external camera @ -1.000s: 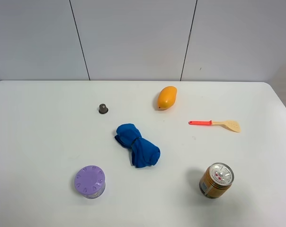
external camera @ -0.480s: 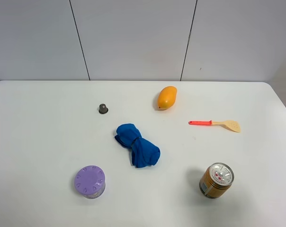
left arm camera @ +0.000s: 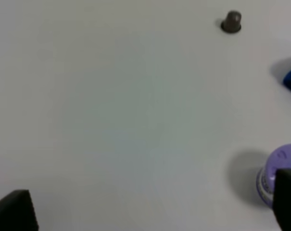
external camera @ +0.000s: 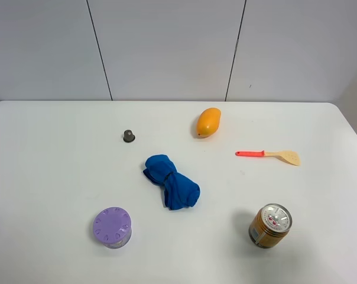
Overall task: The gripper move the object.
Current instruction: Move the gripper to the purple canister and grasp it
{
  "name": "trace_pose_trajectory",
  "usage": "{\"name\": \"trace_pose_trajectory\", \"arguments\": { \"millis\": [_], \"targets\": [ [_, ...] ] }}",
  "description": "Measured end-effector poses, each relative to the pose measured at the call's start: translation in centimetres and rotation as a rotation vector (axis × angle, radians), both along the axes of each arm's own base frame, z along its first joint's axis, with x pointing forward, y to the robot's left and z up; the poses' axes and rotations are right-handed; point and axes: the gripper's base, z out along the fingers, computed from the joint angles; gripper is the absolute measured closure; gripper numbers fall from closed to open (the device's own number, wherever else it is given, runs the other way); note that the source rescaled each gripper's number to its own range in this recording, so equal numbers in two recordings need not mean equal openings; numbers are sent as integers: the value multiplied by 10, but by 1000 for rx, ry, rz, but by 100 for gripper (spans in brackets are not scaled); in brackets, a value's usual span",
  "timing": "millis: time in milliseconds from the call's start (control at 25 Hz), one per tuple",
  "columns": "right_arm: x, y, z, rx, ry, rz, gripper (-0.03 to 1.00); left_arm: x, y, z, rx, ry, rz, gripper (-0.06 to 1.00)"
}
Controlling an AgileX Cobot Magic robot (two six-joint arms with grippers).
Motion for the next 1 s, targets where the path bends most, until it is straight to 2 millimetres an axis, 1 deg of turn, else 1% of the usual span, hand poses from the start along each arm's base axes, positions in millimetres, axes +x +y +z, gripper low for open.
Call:
{"name": "trace_pose_trajectory", "arguments": {
  "millis": [160, 280, 400, 520, 680, 1000],
  "targets": [
    [0, 0, 0, 0, 0, 0, -3, 28, 1, 11, 21, 56, -35, -6],
    [0, 0, 0, 0, 0, 0, -3, 52, 1, 15, 17, 84, -56, -6],
    [0, 0, 0, 0, 0, 0, -3, 78, 0, 15, -8, 117, -77, -6],
    [0, 0, 0, 0, 0, 0, -3, 100, -2, 12, -33, 145, -108, -6],
    [0, 0, 0, 0, 0, 0, -3, 122, -2, 6, -31, 190, -152, -6],
    [0, 0, 0, 0, 0, 0, -3, 146, -1, 9, -4, 221, -192, -6]
  ]
}}
